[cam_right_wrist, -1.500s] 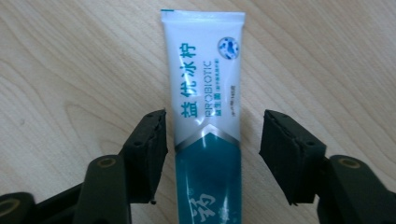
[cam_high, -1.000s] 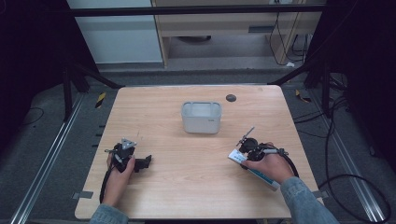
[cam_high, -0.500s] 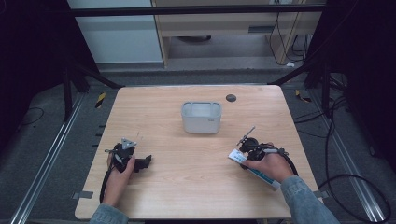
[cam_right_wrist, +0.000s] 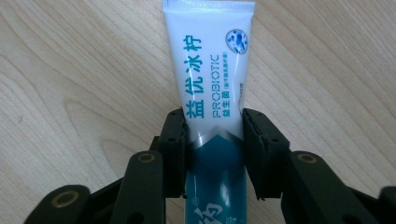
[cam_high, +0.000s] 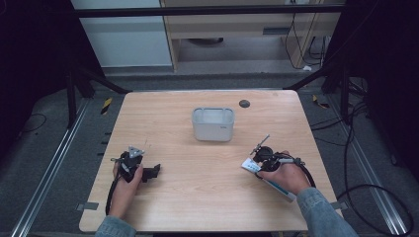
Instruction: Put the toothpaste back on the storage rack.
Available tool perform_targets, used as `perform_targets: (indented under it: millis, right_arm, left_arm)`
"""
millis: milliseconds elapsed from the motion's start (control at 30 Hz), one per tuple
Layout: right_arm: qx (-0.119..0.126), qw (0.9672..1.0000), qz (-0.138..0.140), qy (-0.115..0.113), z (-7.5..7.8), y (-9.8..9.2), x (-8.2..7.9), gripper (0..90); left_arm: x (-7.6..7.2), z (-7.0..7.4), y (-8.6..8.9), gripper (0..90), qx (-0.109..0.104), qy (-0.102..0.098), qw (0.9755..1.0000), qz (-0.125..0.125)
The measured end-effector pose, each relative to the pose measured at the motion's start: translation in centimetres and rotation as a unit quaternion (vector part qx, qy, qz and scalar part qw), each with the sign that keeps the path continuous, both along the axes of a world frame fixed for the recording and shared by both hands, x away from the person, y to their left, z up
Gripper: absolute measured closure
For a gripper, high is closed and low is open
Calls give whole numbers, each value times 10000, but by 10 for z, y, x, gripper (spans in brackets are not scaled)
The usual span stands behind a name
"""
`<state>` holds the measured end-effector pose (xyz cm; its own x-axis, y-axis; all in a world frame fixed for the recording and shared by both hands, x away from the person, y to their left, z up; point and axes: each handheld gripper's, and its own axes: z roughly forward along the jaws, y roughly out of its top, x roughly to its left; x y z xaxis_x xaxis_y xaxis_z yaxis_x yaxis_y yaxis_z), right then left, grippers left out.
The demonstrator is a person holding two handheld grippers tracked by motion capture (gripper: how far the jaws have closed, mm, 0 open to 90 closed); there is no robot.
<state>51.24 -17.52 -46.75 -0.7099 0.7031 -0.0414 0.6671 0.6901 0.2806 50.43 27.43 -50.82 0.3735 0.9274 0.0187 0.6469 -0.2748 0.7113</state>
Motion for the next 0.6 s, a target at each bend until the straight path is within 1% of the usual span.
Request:
perform_targets:
  millis: [167, 200, 233, 267, 300, 367, 433, 500, 600]
  right_arm:
    - [-10, 10000, 13, -75, 2, 1, -3, 700]
    - [10, 10000, 29, -87, 3, 0, -3, 722]
    - [75, 9999, -8, -108, 6, 0, -4, 755]
    - [153, 9998, -53, -107, 9, -2, -4, 768]
    - [164, 9998, -95, -108, 9, -2, -4, 771]
    - [159, 9998, -30, -145, 9, -4, -5, 775]
    - [168, 9997, -118, -123, 10, -4, -6, 779]
    - [177, 9996, -95, -177, 11, -5, -5, 782]
    - [307, 9991, -142, -236, 15, -7, -5, 785]
  left_arm:
    - [0, 0, 0, 0, -1, 1, 10000, 0]
    - [0, 0, 0, 0, 0, 0, 10000, 0]
    - [0, 0, 0, 0, -6, -5, 10000, -2]
    - [0, 0, 0, 0, -1, 1, 10000, 1]
    - [0, 0, 0, 0, -5, -5, 10000, -2]
    - [0, 0, 0, 0, 1, 0, 10000, -1]
    - [0, 0, 0, 0, -6, -7, 10000, 0]
    - [0, 0, 0, 0, 0, 1, 10000, 1]
    - [0, 0, 0, 0, 0, 0, 10000, 1]
